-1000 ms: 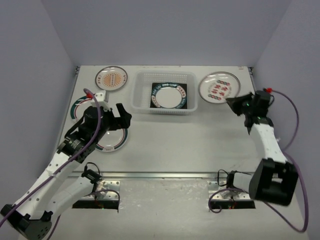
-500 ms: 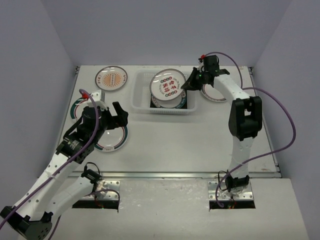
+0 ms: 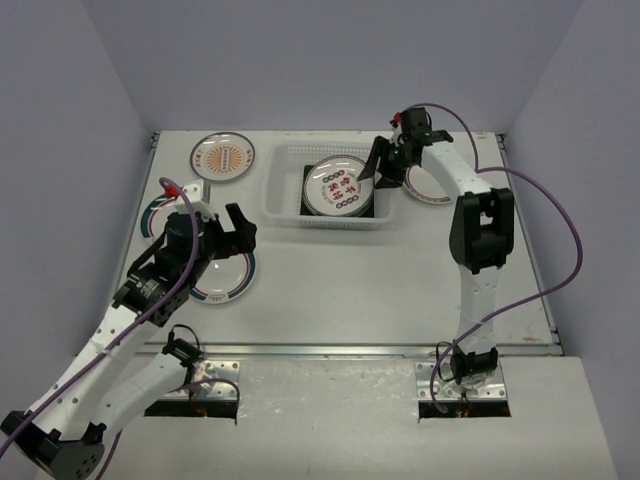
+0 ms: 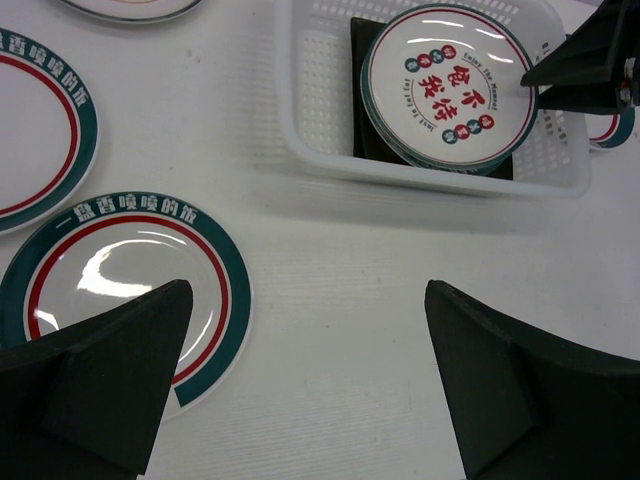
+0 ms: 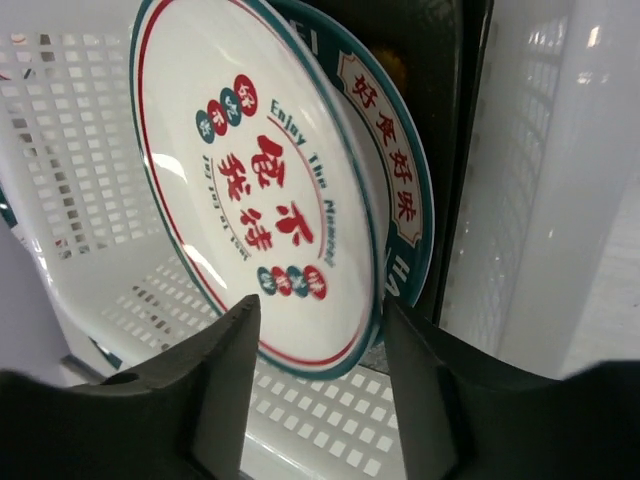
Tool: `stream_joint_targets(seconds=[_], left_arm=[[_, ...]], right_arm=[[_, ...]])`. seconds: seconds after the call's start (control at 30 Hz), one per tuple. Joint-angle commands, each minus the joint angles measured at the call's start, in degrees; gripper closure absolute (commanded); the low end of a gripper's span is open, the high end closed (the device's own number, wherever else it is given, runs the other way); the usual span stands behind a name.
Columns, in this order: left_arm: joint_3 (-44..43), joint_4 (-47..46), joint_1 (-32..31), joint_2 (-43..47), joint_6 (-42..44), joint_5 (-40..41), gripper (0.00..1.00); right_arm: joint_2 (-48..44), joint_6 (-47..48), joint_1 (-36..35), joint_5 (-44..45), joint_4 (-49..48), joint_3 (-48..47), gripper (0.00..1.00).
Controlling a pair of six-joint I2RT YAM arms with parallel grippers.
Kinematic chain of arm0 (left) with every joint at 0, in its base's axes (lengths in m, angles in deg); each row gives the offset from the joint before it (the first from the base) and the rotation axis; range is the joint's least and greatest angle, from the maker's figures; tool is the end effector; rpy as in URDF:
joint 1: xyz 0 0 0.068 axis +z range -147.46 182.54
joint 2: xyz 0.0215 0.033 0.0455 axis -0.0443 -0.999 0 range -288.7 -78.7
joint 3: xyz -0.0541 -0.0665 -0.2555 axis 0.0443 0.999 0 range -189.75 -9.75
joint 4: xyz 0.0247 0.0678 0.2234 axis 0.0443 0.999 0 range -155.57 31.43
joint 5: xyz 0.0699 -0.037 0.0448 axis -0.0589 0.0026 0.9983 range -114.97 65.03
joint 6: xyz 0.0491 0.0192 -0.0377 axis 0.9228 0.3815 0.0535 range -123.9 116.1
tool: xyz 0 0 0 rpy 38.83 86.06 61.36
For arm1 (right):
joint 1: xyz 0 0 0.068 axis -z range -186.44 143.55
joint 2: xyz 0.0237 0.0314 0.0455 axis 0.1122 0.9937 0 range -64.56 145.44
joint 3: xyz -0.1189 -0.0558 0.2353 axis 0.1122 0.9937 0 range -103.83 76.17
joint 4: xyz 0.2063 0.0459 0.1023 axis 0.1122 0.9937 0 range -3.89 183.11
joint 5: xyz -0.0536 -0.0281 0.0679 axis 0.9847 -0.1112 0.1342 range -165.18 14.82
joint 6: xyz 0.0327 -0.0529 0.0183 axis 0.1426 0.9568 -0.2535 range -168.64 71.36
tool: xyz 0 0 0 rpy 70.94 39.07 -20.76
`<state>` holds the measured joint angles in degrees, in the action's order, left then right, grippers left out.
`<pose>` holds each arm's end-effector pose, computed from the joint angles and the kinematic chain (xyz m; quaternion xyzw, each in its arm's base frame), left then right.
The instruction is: Place the plates into the plastic bin on the countertop
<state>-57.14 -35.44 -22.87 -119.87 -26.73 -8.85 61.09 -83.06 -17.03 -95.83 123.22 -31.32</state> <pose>0.1366 -0.0493 0.3185 -0.0577 0.8315 -0.1134 0.5408 0.4541 0.1030 0.2150 0.1416 0.9298 0.2704 0.2057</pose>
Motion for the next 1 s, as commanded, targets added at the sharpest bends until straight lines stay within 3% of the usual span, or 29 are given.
stream_joint_targets(seconds=[0.0,0.07,0.2,0.3,0.37,0.47,0.6,0.7,0.97], left_arm=[[-0.58,-1.33,0.8,-0.23,-0.01,-0.69,0.0],[-0.49,-1.48,0.8,-0.23,0.07,-0.89,0.0],[-0.49,-1.25,0.8,-0.23,-0.01,-0.3,0.0],[-0.51,-1.04,0.8,-0.41,-0.2,0.23,0.0],[-0.59,-0.88,0.82,-0.6,-0.2,0.36,0.0],[-0.59,-1.18,0.8,-0.9,-0.13,-0.5,0.0],[-0.59,-1.32,0.89,-1.55,0.07,-1.47,0.0],[-0.55,-1.65,0.89,-1.39,0.31,-2.29,0.0],[-0.13,-2.24,0.89,-0.76,0.68,-3.09,0.0]], right_arm=[[-4.69,3.49,0.06,5.14,3.42,-9.05,0.14],[-5.56,4.41,0.23,8.33,5.62,-11.07,0.01],[-12.99,1.47,4.56,9.69,2.05,-3.94,0.01],[-21.12,-2.31,10.24,6.58,-6.35,10.16,0.01],[-27.17,-7.62,17.16,4.98,-20.05,28.18,0.01],[-32.08,-12.27,22.71,6.21,-28.01,40.81,0.01],[-31.48,-18.2,29.45,4.69,-37.5,50.63,0.01],[-25.72,-21.76,31.5,-0.81,-52.04,55.11,0.02],[-10.89,-27.36,31.95,1.2,-57.54,47.98,0.1]])
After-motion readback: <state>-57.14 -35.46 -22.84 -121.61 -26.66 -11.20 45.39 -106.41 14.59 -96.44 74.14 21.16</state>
